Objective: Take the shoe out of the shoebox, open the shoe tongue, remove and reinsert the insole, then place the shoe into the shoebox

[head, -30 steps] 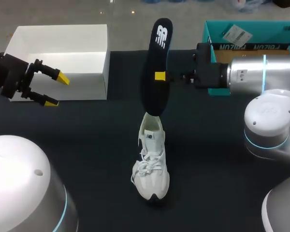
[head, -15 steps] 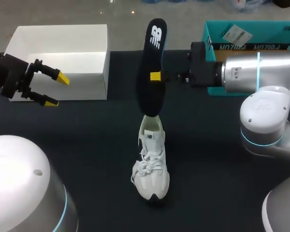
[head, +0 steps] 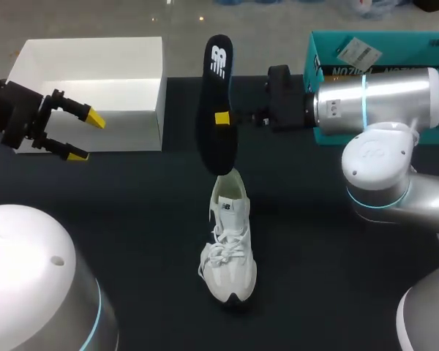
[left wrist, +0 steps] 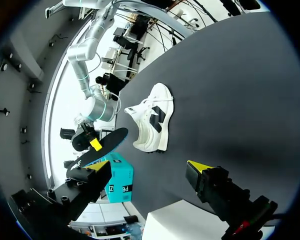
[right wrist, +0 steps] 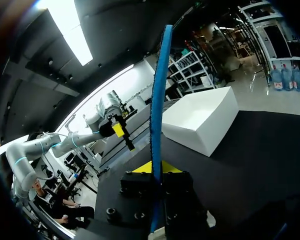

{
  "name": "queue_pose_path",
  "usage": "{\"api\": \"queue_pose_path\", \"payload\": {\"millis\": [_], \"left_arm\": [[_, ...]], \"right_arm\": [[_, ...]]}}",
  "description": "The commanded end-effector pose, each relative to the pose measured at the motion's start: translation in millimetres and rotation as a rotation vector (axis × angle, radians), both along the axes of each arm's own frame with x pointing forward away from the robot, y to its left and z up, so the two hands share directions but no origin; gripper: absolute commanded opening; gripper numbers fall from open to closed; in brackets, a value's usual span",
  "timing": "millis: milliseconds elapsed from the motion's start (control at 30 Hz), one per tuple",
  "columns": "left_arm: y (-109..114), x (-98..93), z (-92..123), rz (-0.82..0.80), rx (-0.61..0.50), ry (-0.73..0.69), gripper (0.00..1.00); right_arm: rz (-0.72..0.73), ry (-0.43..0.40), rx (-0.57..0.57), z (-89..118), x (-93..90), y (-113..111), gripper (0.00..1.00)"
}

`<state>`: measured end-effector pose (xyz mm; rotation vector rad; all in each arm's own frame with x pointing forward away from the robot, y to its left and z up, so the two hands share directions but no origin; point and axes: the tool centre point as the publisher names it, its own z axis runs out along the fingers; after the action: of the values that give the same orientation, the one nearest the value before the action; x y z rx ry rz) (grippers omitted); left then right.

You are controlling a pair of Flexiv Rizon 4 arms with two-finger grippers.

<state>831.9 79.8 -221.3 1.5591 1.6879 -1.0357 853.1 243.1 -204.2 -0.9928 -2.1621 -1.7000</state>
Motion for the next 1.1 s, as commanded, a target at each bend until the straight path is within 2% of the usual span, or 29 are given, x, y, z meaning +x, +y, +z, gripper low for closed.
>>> {"api": "queue_pose_path", "payload": {"millis": [33, 367, 500, 900, 1100], "left_arm": [[0, -0.8, 0, 0.001, 0.004, -0.001, 1.0], [0, -0.8, 0, 0.001, 0.004, -0.001, 1.0], [0, -0.8, 0, 0.001, 0.004, -0.001, 1.0], [0, -0.8, 0, 0.001, 0.004, -0.001, 1.0], [0, -0.8, 0, 0.001, 0.004, -0.001, 1.0]], "right_arm": [[-0.016, -0.024, -0.043, -4, 3.3, 7, 0.0], [-0.016, -0.024, -0.043, -4, 3.3, 7, 0.0], [0.004, -0.008, -0.047, -24, 3.5, 8, 0.0], [0.035, -0.021, -0.071, -44, 7.6, 9, 0.0], [0.046, 0.003, -0.085, -58, -0.3, 5, 0.0]]}}
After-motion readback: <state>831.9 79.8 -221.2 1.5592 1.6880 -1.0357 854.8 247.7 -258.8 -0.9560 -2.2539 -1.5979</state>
